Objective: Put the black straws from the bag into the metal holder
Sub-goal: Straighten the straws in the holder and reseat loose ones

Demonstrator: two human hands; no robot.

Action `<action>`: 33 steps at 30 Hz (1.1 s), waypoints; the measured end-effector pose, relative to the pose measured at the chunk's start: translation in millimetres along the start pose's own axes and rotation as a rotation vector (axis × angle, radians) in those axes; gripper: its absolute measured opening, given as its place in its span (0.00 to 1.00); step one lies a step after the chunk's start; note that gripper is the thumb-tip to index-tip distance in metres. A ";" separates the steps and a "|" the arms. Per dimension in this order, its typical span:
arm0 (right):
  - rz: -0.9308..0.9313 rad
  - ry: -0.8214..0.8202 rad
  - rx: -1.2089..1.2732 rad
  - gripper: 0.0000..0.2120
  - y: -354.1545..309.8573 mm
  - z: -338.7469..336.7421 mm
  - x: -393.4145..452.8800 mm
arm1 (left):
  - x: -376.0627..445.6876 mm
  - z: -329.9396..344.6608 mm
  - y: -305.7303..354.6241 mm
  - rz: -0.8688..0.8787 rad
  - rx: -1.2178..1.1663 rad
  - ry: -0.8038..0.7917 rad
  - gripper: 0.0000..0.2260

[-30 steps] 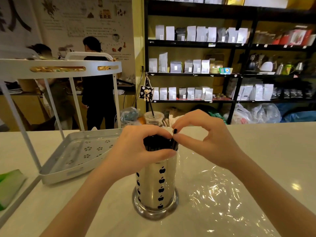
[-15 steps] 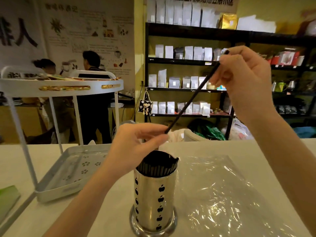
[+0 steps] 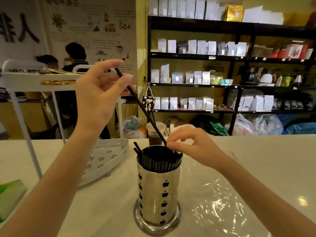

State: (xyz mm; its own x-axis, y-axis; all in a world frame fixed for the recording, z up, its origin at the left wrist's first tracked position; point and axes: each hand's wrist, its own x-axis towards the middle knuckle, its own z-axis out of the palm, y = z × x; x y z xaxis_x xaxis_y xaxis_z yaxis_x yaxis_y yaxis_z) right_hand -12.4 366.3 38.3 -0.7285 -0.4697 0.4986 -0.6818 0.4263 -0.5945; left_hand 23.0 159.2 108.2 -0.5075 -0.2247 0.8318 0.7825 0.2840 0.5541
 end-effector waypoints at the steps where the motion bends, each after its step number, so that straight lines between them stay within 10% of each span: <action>1: 0.001 -0.027 -0.002 0.11 -0.5 2.6 -0.2 | -1.0 1.7 -0.2 0.018 0.010 -0.037 0.13; 16: -0.041 0.099 0.202 0.11 7.9 2.0 -39.1 | -55.7 25.2 -23.0 0.009 0.369 -0.712 0.06; 33: -0.240 0.166 -0.048 0.10 -3.8 1.5 -44.1 | -60.6 17.8 -17.1 -0.283 0.315 -0.848 0.19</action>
State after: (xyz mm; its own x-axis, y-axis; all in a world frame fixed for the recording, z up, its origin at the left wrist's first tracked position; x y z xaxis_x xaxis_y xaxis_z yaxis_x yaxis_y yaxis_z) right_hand 22.4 384.2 17.7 -0.5443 -0.4304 0.7201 -0.8354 0.3561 -0.4186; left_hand 34.0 184.5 48.9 -0.8535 0.3933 0.3420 0.5194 0.5891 0.6190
